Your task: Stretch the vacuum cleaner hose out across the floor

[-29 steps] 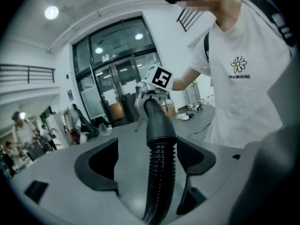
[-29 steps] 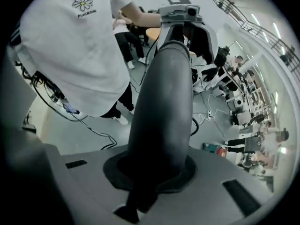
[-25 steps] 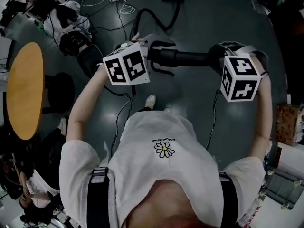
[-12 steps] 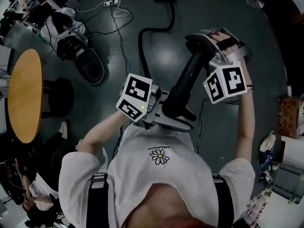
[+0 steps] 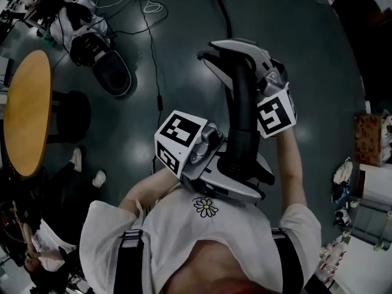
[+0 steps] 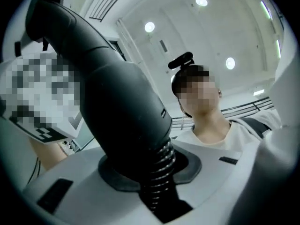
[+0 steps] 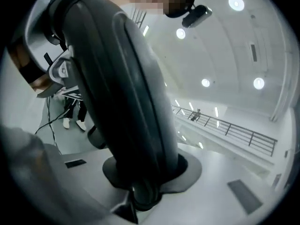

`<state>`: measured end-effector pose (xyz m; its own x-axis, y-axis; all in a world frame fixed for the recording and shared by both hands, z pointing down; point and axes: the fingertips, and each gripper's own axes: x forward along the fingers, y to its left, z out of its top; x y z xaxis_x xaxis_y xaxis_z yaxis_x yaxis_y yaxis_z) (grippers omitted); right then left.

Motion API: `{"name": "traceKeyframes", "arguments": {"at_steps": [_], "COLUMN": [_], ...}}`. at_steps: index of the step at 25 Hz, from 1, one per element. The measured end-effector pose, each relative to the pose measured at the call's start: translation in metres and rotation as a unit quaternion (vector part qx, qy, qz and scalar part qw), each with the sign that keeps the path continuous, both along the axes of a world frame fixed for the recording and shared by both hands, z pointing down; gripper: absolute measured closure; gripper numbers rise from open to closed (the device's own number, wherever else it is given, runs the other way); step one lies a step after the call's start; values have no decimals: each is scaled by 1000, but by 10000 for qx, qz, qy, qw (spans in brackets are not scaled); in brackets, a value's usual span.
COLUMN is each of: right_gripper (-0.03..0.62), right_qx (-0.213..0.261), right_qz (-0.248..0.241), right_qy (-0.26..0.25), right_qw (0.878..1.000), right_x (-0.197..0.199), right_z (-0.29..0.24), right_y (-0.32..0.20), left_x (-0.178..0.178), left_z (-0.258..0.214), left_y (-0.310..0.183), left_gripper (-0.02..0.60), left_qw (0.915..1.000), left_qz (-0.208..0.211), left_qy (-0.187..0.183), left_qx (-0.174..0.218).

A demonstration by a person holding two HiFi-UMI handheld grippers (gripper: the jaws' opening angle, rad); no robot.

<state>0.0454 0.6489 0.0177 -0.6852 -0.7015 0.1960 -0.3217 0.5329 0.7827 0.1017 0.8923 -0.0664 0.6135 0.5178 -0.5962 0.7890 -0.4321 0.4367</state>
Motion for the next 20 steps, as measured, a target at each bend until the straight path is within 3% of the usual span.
{"name": "traceKeyframes", "arguments": {"at_steps": [5, 8, 11, 14, 17, 20], "right_gripper": [489, 454, 454, 454, 454, 453], "right_qx": [-838, -1095, -944, -773, -1012, -1245], "right_qz": [64, 102, 188, 94, -166, -284], "right_qy": [244, 169, -143, -977, -1967, -2444], "right_qw": [9962, 9938, 9953, 9922, 9751, 9612], "right_x": [-45, -56, -49, -40, -30, -27], "right_z": [52, 68, 62, 48, 38, 43], "right_y": [48, 73, 86, 96, 100, 104], "left_x": [-56, -65, -51, -31, -21, -19], "left_z": [7, 10, 23, 46, 57, 62], "left_y": [22, 34, 59, 87, 97, 95], "left_gripper": [465, 465, 465, 465, 465, 465], "left_qw": [9958, 9927, 9959, 9970, 9942, 9915], "left_qz": [159, 333, 382, 205, -6, -123], "left_qy": [335, 260, -227, -742, -1037, -1266], "left_qx": [-842, -1126, -789, -111, 289, 268]}}
